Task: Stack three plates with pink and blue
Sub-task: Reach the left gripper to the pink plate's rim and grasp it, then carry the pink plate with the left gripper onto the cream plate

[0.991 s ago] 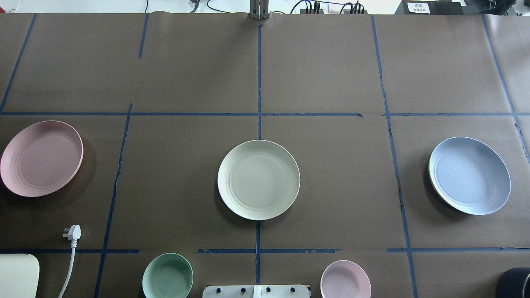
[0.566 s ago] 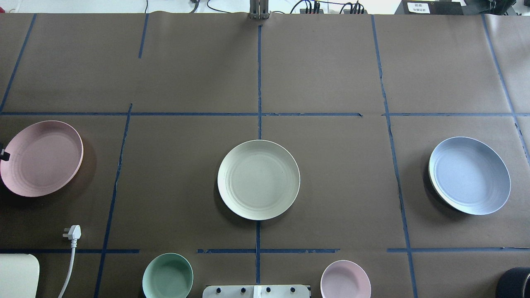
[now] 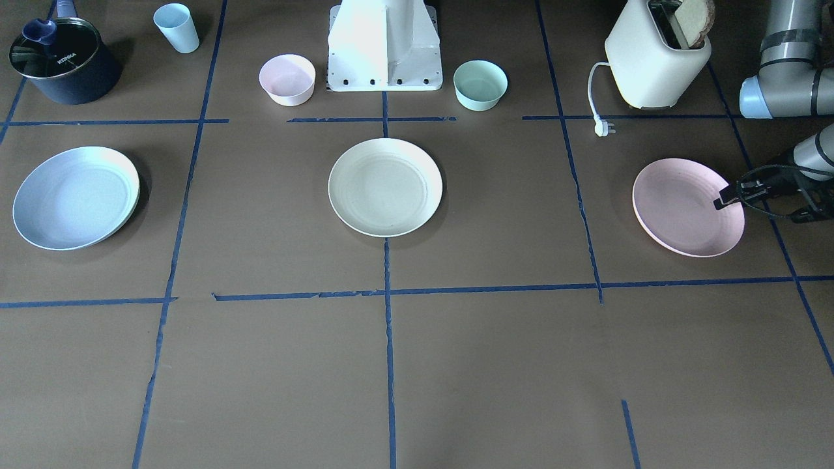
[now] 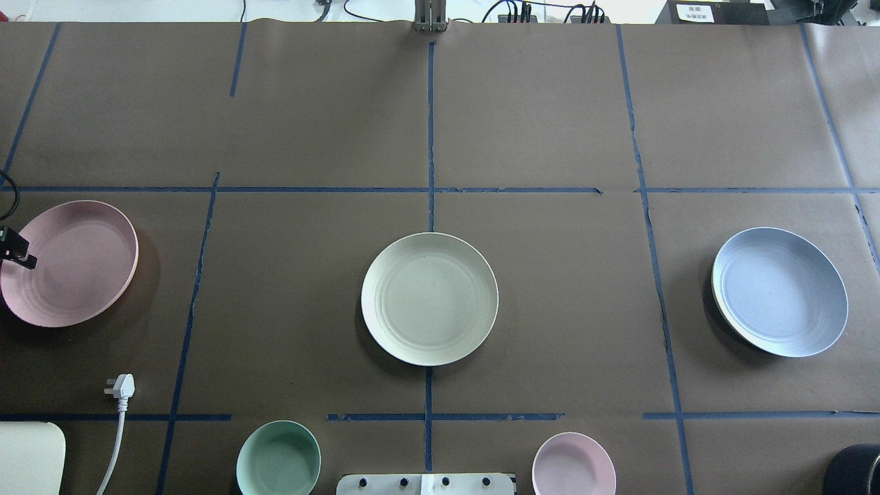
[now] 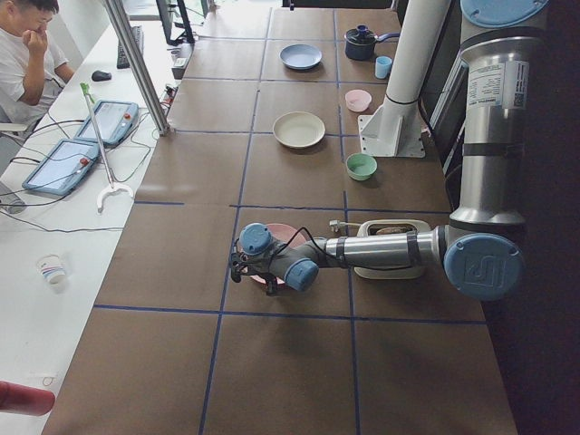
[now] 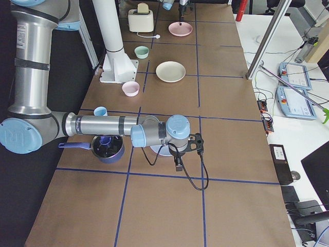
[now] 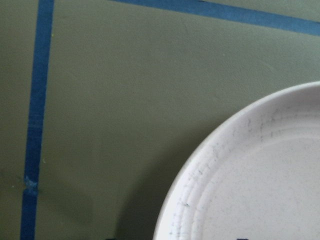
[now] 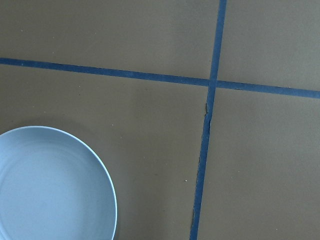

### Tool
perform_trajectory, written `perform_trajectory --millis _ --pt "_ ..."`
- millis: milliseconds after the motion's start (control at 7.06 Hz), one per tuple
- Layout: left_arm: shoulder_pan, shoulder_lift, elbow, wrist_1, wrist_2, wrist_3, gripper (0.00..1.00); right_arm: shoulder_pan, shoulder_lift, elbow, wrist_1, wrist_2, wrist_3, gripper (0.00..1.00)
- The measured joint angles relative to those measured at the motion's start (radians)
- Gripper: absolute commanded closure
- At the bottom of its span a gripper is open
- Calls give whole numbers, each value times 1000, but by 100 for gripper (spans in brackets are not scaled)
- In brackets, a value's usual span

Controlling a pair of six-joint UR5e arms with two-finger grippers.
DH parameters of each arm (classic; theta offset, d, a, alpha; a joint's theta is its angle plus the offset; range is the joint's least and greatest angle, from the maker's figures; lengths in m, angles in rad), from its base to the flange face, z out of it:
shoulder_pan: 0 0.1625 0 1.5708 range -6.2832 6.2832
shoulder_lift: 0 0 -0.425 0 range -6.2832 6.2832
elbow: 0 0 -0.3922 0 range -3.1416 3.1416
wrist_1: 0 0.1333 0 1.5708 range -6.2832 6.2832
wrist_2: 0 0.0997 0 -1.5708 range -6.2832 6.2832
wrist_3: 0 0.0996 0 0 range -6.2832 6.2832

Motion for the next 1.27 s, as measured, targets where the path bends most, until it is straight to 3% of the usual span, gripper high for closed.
perform_trajectory --millis 283,708,991,1274 --pt "0 -2 -19 -29 -4 -18 100 0 0 -2 -1 25 0 0" --pt "20 -81 -178 -72 -64 -153 100 0 0 -2 -1 44 2 0" --pt "162 -216 -284 -71 -86 -409 100 0 0 -2 -2 57 3 0" --pt "390 -355 -311 -64 89 -605 100 0 0 -2 -1 62 2 0"
